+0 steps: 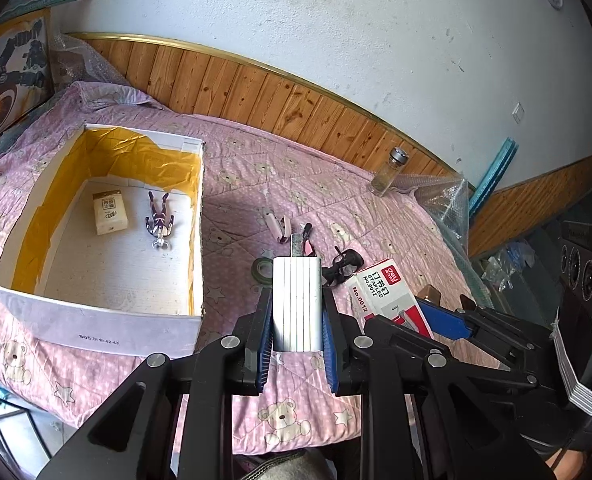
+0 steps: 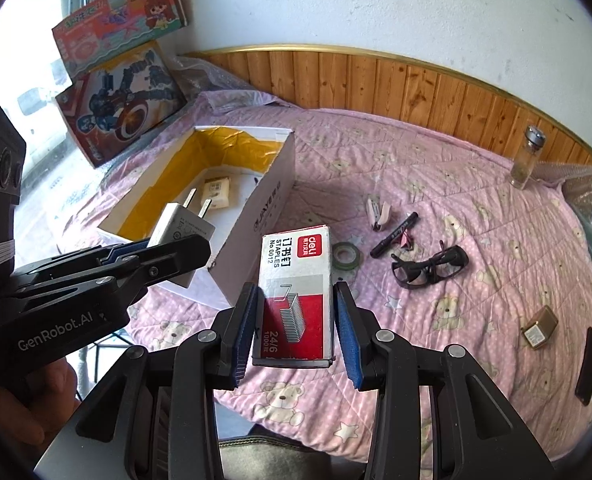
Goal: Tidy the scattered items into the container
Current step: 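Carry the charger in left tool while right tool carries the staple box to the box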
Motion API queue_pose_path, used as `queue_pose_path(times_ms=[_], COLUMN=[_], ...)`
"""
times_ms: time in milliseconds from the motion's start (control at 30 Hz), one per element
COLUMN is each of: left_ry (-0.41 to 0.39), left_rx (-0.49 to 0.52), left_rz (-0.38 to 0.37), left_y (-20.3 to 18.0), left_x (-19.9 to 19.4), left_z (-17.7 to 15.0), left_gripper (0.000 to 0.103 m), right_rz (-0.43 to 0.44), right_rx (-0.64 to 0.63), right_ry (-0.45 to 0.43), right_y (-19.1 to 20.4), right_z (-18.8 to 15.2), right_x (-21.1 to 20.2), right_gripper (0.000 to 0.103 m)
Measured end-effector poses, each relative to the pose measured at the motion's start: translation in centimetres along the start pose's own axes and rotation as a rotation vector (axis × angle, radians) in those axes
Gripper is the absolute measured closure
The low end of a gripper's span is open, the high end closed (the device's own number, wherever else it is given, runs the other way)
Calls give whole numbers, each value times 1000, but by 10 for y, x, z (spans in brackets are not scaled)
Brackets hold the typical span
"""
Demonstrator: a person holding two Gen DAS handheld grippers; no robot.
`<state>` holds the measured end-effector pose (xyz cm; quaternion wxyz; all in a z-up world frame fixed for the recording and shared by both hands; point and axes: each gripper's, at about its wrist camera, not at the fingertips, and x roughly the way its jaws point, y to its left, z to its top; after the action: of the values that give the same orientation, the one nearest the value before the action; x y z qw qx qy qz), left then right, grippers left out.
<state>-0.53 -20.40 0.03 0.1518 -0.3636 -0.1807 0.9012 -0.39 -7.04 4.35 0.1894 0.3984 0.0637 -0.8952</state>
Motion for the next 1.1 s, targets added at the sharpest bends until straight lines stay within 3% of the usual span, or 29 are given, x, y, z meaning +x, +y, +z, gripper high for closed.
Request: queue_pose_path(times_ms=[1100], left_ry=[-7], left_rx=[-114], left_rz=[90], left_y=[67], left_x=[-10], left_z=[39], left_gripper=[81], right_rz=[175], right_rx=[-64], right_ry=[-6], right_y=[42], right_z=[59], right_x=[41], right_gripper=[63])
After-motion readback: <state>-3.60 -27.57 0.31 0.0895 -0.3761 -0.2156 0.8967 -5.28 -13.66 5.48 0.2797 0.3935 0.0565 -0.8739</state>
